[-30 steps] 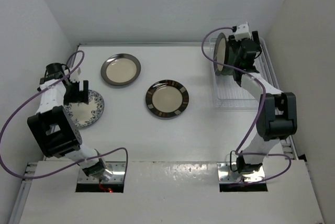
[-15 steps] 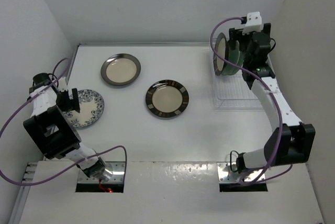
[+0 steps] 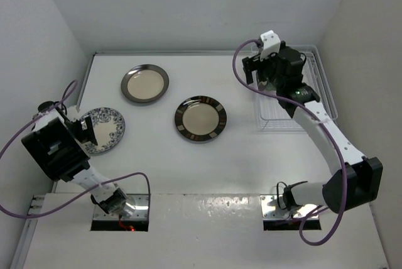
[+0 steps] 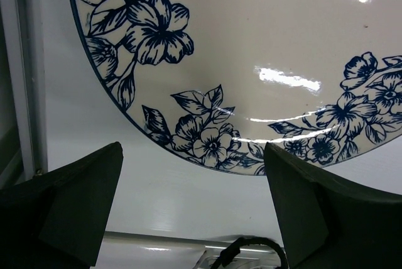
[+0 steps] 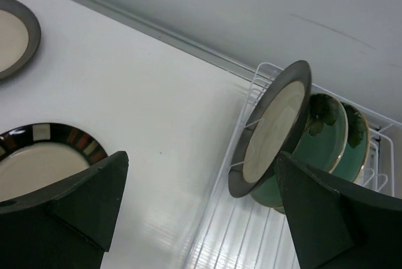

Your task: Load the plates into the dish rack

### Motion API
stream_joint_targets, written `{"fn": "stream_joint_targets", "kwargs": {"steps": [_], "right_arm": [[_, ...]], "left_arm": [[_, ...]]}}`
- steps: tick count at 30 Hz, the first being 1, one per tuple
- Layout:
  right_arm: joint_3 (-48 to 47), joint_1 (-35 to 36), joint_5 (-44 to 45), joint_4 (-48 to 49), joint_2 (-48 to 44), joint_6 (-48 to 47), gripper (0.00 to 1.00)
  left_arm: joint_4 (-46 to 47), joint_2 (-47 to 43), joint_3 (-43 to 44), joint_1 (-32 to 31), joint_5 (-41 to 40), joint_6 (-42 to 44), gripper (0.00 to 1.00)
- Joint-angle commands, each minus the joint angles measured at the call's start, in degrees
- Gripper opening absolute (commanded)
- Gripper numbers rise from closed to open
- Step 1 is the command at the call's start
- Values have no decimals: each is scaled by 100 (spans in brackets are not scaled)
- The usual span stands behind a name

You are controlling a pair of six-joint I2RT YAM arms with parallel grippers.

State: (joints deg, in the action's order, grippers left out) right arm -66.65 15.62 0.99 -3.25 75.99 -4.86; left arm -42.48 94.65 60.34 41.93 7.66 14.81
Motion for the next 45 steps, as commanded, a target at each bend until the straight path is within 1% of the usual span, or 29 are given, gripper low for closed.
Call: {"fn": "stream_joint_targets", "kwargs": {"steps": [1, 3, 4, 5, 6, 7, 9, 10, 11, 12, 13, 14, 15, 17, 18, 19, 21, 23, 24, 26, 28, 31, 36, 39, 40, 41, 42, 44, 45], "right_arm": [[-32, 169, 67, -27, -22, 55, 99], [82, 170, 120, 17, -14, 712, 99], [117, 187, 68, 17, -5, 1246, 99], [274, 196, -19, 17, 47, 1808, 99], [345, 222, -368, 8, 144, 2066, 99], [424, 397, -407, 26, 188, 2442, 99], [776, 599, -320, 17, 425, 3007, 99], [890, 835, -110, -79, 582, 3348, 99], [1030, 873, 83, -210, 636, 4152, 99], [1118, 942, 277, -185, 689, 4395, 96], [1328, 987, 226, -63, 733, 4719, 88], [1409, 1048, 182, 138, 838, 4827, 87], [1496, 1205, 234, 218, 987, 4837, 87], [1471, 1364, 550, 115, 1234, 5056, 87], [1427, 1356, 551, 88, 1417, 5379, 87], [1401, 1348, 516, 35, 1619, 5495, 87], [1427, 1269, 463, 87, 1935, 5793, 87], [1453, 1251, 192, 446, 2121, 5804, 87], [1349, 1251, 156, 474, 2418, 5873, 87], [1260, 1207, 6, 413, 2605, 5944, 84], [1198, 1189, -20, 342, 2868, 5979, 83], [1330, 1181, -64, 631, 3018, 5997, 81], [1356, 1172, -222, 685, 3080, 5944, 71], [1366, 1154, -205, 641, 3063, 5936, 71], [1365, 1154, -127, 589, 3036, 5953, 74], [1365, 1145, -108, 510, 2993, 5814, 74], [1383, 1145, -108, 466, 2897, 5786, 75], [1392, 1137, 58, 404, 2817, 5629, 75], [1435, 1137, 76, 386, 2695, 5602, 75]], "left_arm": [[117, -43, -13, 96, 385, 75, 99], [169, -43, -13, 96, 385, 75, 99], [170, -43, -13, 96, 385, 75, 99], [170, -139, -13, 96, 446, 75, 99], [170, -201, 39, 96, 447, 75, 99], [170, -358, 40, 96, 508, 75, 99], [170, -596, 110, 96, 508, 75, 99], [170, -910, 188, -43, 508, 75, 99], [118, -1105, 259, -141, 587, 197, 99], [117, -1316, 259, -263, 683, 294, 99], [117, -1535, 320, -517, 815, 530, 99], [65, -1720, 486, -667, 938, 645, 99], [-118, -1722, 688, -782, 1313, 742, 99], [-471, -1652, 1110, -1107, 1571, 796, 99], [-472, -1582, 1164, -1256, 1624, 796, 99], [-472, -1529, 1165, -1580, 1625, 796, 99], [-472, -1529, 1165, -1872, 1564, 796, 99], [-472, -1415, 1104, -2196, 1563, 726, 99], [-472, -1414, 1051, -2268, 1563, 725, 99], [-472, -1414, 1050, -2399, 1563, 664, 99], [-472, -1414, 945, -2400, 1563, 664, 99], [-472, -1362, 796, -2400, 1073, 664, 99], [-472, -1221, 637, -2400, 729, 611, 99], [-472, -1107, 585, -2400, 615, 558, 99], [-394, -1046, 585, -2296, 501, 480, 99], [-393, -993, 515, -2208, 178, 253, 99], [-314, -932, 436, -2068, 70, 138, 99], [-253, -642, 348, -1383, 16, -117, 99], [-252, -528, 347, -1102, 242, -171, 99]]}}
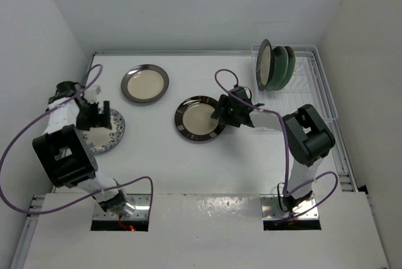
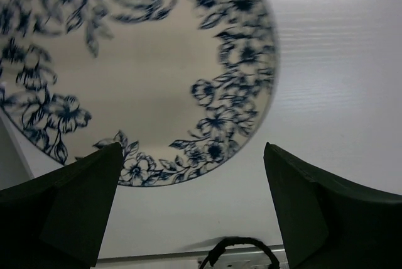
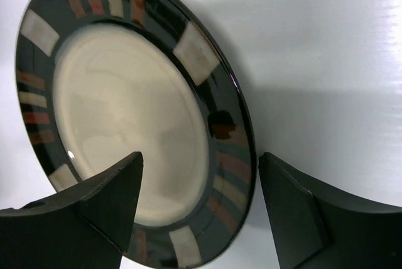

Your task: Load the plates into the dish rack

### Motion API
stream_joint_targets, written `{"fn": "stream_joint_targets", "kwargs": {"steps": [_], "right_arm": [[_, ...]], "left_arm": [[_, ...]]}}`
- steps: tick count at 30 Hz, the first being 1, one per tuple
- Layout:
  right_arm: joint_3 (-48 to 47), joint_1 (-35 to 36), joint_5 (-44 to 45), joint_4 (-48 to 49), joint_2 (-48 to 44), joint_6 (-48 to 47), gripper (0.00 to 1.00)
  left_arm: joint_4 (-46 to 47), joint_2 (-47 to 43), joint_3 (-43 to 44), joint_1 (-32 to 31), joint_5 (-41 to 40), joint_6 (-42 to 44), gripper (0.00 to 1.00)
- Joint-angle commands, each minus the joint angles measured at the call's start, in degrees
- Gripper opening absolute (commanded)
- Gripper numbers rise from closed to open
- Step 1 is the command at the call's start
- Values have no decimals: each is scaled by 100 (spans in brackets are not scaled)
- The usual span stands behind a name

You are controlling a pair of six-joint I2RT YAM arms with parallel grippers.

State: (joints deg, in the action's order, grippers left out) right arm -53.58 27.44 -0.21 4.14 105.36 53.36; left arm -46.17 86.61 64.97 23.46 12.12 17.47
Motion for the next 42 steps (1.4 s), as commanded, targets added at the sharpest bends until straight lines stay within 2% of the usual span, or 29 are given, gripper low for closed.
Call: {"fn": "stream_joint_targets", "kwargs": {"steps": [1, 4, 8, 12, 16, 19, 20, 21, 22, 26, 29, 31, 32, 35, 37, 39, 40, 42], "right_arm": [[164, -63, 223, -353, -279, -247, 75], [252, -55, 258, -353, -454, -362, 75], [278, -46, 328, -326, -639, -511, 75], [243, -46, 407, -326, -754, -687, 75], [208, -55, 539, -344, -912, -906, 76], [190, -28, 627, -361, -1017, -977, 76], [199, -37, 671, -353, -1087, -977, 76], [208, -37, 680, -344, -1114, -994, 76], [217, -37, 697, -335, -1201, -1021, 76], [155, -28, 785, -335, -1316, -1179, 76], [-11, 59, 873, -396, -1421, -1564, 76], [-73, 120, 891, -397, -1527, -1811, 76], [-187, 165, 873, -397, -1562, -2247, 76], [-520, 244, 260, -397, -1598, -2986, 77], [-749, 270, -747, -397, -1528, -3217, 77], [-1048, 323, -1530, -283, -1361, -3524, 79], [-1127, 358, -1883, -248, -1299, -3587, 79], [-1425, 454, -2149, -89, -1063, -3719, 81]], "left_arm": [[117, 391, -116, 1287, -53, -490, 99], [117, 620, -37, 1984, 377, -692, 98], [564, 787, -195, 2372, 379, -938, 98], [679, 1296, -257, 2444, 440, -1009, 98], [680, 1920, -81, 2444, 906, -939, 88], [794, 2368, -20, 2566, 853, -992, 70], [794, 2456, -19, 2671, 932, -992, 55], [794, 2518, -19, 2724, 1011, -992, 46], [794, 2519, -19, 2725, 1177, -992, 29], [794, 2361, -19, 2778, 1415, -939, 0], [505, 2011, 112, 2725, 1748, -553, 0], [93, 1747, 339, 2655, 2273, 61, 0], [-109, 1467, 445, 2559, 2486, 359, 0], [-1102, 1087, 1042, 2085, 3144, 1659, 0], [-1663, 815, 1315, 1584, 3427, 2414, 0], [-1772, 656, 1580, 1206, 3832, 2620, 0], [-1833, 595, 1641, 796, 3920, 2621, 0], [-1834, 524, 1825, 389, 4174, 2621, 0]]}}
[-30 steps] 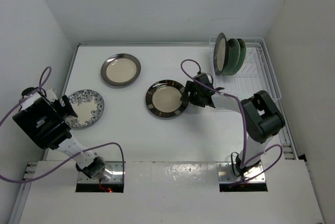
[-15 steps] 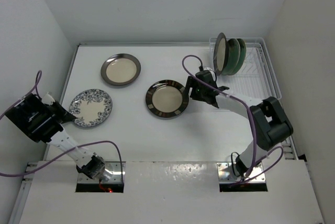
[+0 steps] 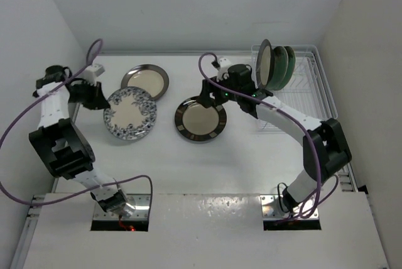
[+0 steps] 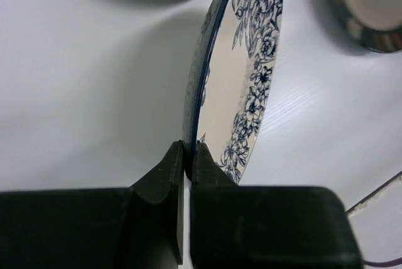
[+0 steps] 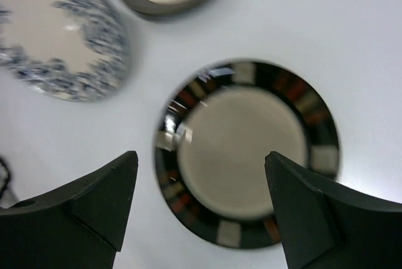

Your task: Load the plates into the dish rack

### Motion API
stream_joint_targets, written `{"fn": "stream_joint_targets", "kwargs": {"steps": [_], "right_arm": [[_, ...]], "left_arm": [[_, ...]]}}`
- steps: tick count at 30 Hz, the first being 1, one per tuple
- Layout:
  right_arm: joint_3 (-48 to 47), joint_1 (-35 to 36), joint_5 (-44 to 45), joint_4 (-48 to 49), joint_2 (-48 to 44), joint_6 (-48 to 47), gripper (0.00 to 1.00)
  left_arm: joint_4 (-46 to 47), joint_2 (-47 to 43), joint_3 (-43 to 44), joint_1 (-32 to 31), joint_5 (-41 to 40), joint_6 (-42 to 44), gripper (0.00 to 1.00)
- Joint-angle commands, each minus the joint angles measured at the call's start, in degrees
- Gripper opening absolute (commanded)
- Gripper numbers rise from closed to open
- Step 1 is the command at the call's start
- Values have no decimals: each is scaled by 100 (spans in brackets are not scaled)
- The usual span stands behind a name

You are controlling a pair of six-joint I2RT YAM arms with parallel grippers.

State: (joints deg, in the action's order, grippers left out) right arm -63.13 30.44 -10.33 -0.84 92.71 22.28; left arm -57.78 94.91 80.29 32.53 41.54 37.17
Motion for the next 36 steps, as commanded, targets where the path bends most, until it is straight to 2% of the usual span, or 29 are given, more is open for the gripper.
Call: {"fn": "stream_joint_targets", "kwargs": {"steps": [1, 2, 8, 14, 18, 19, 22, 24, 26, 28, 29, 31, 32, 33, 34, 35, 36], "right_arm": [[-628, 164, -1469, 462, 334, -602, 82], [-691, 164, -1603, 601, 414, -533, 85], [-1658, 165, -2210, 628, 1179, -427, 88], [-1782, 156, -2315, 944, 1425, -286, 88], [-1799, 261, -3096, 1490, 1627, 320, 82], [-1808, 305, -3124, 1543, 1671, 442, 73], [-1729, 533, -3063, 1779, 1794, 601, 55], [-1755, 586, -3150, 1929, 1883, 864, 48], [-1790, 578, -3265, 1851, 1848, 805, 30], [-1729, 595, -3161, 1790, 1691, 716, 6], [-1685, 569, -3073, 1789, 1559, 542, 0], [-1658, 569, -3124, 1667, 1296, 365, 0], [-1728, 551, -3107, 1457, 1224, 182, 0], [-1790, 499, -3011, 1238, 1163, 32, 0], [-1921, 446, -2967, 1140, 944, -48, 0], [-1965, 393, -2714, 982, 847, -57, 0], [-1992, 202, -2624, 859, 759, -92, 0]], "left_arm": [[-673, -307, 364, -842, 1329, 573, 0], [-673, -307, 451, -967, 1426, 520, 0], [-1139, -254, 1269, -1608, 2209, 528, 0], [-1499, -307, 1349, -1680, 2657, 765, 0], [-1377, -421, 1147, -1785, 2719, 766, 0], [-1376, -482, 1086, -1786, 2719, 713, 0], [-1376, -543, 1085, -1786, 2781, 713, 0], [-1324, -605, 1085, -1786, 2833, 713, 0], [-1324, -606, 1085, -1786, 2833, 713, 0], [-1324, -606, 1085, -1786, 2833, 713, 0], [-1324, -606, 1085, -1786, 2833, 713, 0], [-1028, -606, 1033, -1786, 2833, 582, 0], [-799, -606, 1032, -1786, 2694, 76, 13], [-605, -606, 971, -1786, 2336, -172, 36], [-438, -667, 971, -1786, 2089, -384, 88], [-105, -667, 971, -1786, 1799, -586, 100], [98, -719, 919, -1786, 1466, -1101, 100]]}}
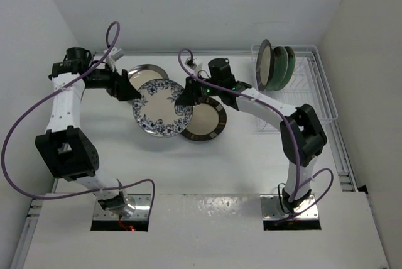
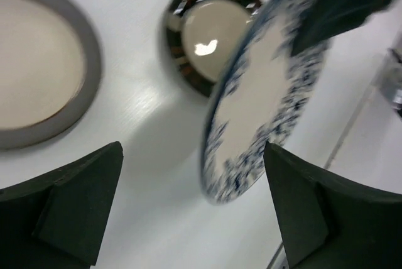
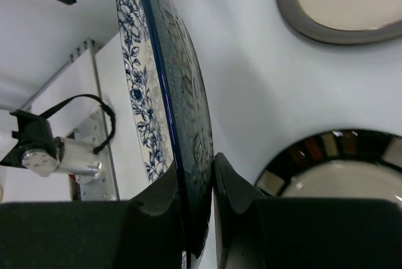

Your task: Load the plates into the dish rack

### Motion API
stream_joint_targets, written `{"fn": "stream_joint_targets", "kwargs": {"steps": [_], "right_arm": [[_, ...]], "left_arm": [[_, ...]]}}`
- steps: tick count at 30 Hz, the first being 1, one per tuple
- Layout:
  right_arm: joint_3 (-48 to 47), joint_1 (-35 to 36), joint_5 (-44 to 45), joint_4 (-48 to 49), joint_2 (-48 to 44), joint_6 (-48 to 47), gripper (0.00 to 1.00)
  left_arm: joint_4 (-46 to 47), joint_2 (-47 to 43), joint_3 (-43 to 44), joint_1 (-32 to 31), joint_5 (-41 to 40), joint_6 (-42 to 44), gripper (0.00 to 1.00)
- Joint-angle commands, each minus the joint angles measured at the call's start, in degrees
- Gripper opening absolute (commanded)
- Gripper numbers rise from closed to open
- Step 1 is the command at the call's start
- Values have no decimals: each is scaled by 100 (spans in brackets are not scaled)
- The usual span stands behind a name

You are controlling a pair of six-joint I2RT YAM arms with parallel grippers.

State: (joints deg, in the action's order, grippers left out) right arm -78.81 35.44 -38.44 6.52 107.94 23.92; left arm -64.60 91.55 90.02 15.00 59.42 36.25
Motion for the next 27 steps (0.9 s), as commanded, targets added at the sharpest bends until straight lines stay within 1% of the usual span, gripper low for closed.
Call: {"fn": "stream_joint_targets", "kwargs": {"steps": [1, 2, 3, 4, 5, 6, 7, 8, 9, 10, 11, 12, 13, 14, 15, 16, 17, 19, 20, 23, 24, 25, 27], "right_arm": [[-556, -388, 266, 69, -1027, -265, 0], [-627, -476, 545, -80, -1134, -300, 0], [-714, -677, 687, -333, -1213, -448, 0], [-1063, -879, 845, -501, -1466, -511, 0], [-1206, -1090, 1482, -1069, -1530, -624, 0], [-1512, -1170, 1732, -1240, -1730, -939, 0], [-1802, -1493, 2274, -1415, -1802, -1038, 0], [-1927, -1635, 2549, -1521, -1890, -1256, 0], [-2119, -1767, 3369, -1792, -2187, -1345, 0], [-2208, -2204, 3656, -1821, -2242, -1494, 0], [-2340, -2356, 3833, -1795, -2321, -1626, 0], [-2332, -2514, 4653, -1752, -2469, -1697, 0], [-2324, -2864, 4826, -1708, -2610, -1846, 0], [-2150, -3163, 4993, -1490, -2690, -1908, 0], [-2052, -3288, 5317, -1400, -2838, -1961, 0], [-1921, -3515, 5607, -1260, -2892, -2275, 0], [-1528, -3805, 5819, -859, -2988, -2348, 0], [-1270, -4141, 5848, -741, -2981, -2602, 0], [-1077, -4490, 5682, -697, -2876, -2594, 0], [-883, -4834, 5469, -688, -2656, -2437, 0], [-682, -4897, 5417, -696, -2577, -2436, 0], [-602, -4941, 5164, -453, -2541, -2236, 0], [-348, -5038, 5013, -275, -2384, -2067, 0]], "left_arm": [[991, -383, -55, -33, -1187, -1293, 100], [1202, -444, -55, -33, -1718, -1583, 100], [1561, -506, -115, -33, -2271, -2082, 100], [1677, -506, -116, -33, -3373, -2270, 100], [1679, -506, -116, -33, -3784, -2358, 100], [1731, -506, -116, 28, -4041, -2359, 100], [1731, -454, -116, 29, -4243, -2359, 100], [1731, -454, -116, 98, -4245, -2359, 100], [1731, -454, -177, 160, -4185, -2359, 100], [1731, -454, -230, 161, -4106, -2359, 100], [1731, -454, -343, 161, -3940, -2359, 100], [1731, -454, -397, 161, -3860, -2359, 100], [1731, -454, -397, 161, -3798, -2359, 100], [1731, -454, -476, 161, -3797, -2359, 100], [1731, -454, -476, 161, -3797, -2359, 100], [1731, -454, -476, 161, -3797, -2359, 100], [1731, -454, -476, 161, -3797, -2359, 100], [1731, -392, -476, 213, -3797, -2359, 100], [1731, -392, -424, 213, -3797, -2359, 100], [1731, -270, -424, 213, -3745, -2359, 100], [1731, -269, -424, 213, -3745, -2359, 100], [1731, -269, -424, 213, -3745, -2359, 100], [1731, -269, -476, 213, -3797, -2359, 100]]}}
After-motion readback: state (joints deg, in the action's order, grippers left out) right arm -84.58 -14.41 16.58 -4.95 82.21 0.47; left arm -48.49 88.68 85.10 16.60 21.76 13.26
